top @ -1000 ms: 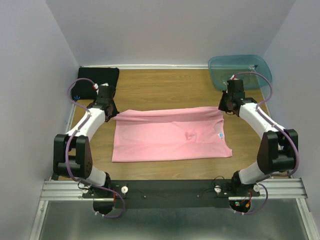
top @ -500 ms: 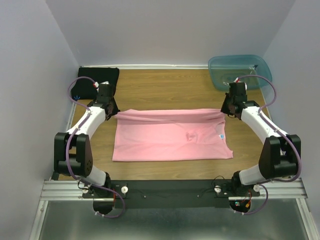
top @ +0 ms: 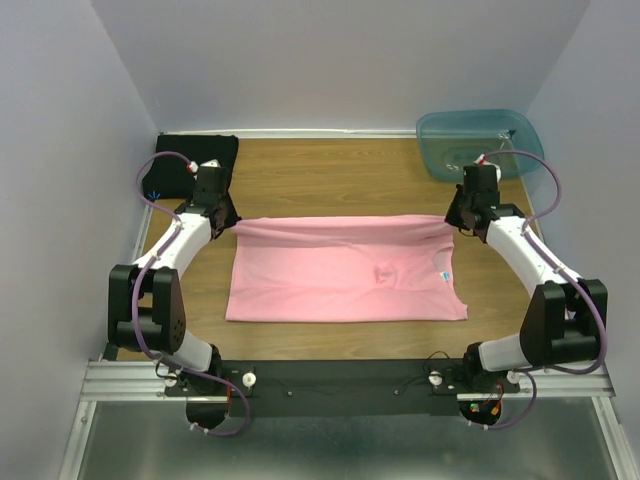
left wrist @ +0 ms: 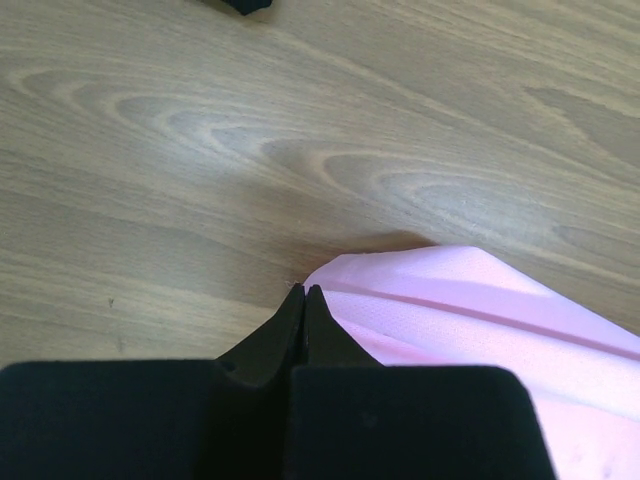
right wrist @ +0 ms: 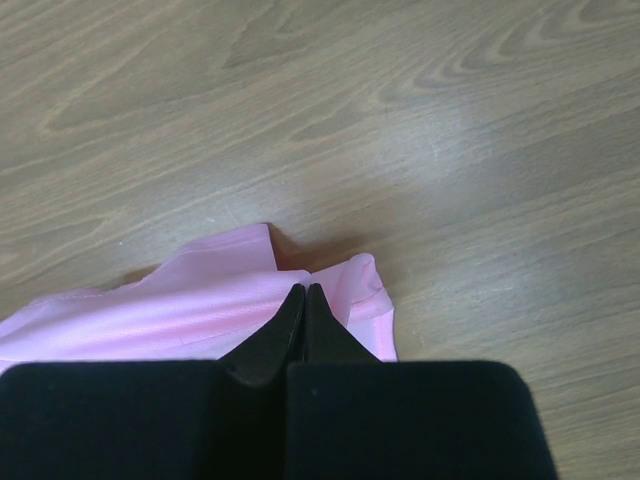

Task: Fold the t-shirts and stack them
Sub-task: Fold the tshirt

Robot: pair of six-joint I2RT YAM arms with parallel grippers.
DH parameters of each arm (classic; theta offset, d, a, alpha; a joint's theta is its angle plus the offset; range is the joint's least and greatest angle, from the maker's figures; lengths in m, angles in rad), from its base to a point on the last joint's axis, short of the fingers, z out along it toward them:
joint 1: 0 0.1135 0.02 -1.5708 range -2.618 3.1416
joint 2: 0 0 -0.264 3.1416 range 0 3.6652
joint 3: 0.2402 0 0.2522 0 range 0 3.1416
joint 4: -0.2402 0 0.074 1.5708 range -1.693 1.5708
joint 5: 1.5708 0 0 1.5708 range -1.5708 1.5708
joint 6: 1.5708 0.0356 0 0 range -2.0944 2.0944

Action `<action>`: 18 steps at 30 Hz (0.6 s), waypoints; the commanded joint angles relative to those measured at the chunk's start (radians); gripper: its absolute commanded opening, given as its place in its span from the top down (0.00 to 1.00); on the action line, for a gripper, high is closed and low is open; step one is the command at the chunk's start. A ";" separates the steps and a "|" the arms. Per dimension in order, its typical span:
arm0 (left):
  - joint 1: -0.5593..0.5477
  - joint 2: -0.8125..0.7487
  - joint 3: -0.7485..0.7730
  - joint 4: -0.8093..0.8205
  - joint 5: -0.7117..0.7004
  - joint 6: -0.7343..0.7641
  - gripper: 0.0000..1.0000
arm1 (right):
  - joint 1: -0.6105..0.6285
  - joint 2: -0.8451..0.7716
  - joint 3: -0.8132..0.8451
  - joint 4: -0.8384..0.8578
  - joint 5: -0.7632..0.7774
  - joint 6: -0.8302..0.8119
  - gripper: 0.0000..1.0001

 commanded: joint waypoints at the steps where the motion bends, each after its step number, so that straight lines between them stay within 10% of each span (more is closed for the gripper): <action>1: 0.009 0.008 -0.037 0.009 -0.028 0.003 1.00 | -0.023 -0.028 -0.050 -0.011 0.087 0.022 0.99; 18: 0.006 0.103 -0.080 0.021 0.029 -0.012 1.00 | -0.031 0.022 -0.165 -0.010 0.107 0.071 0.99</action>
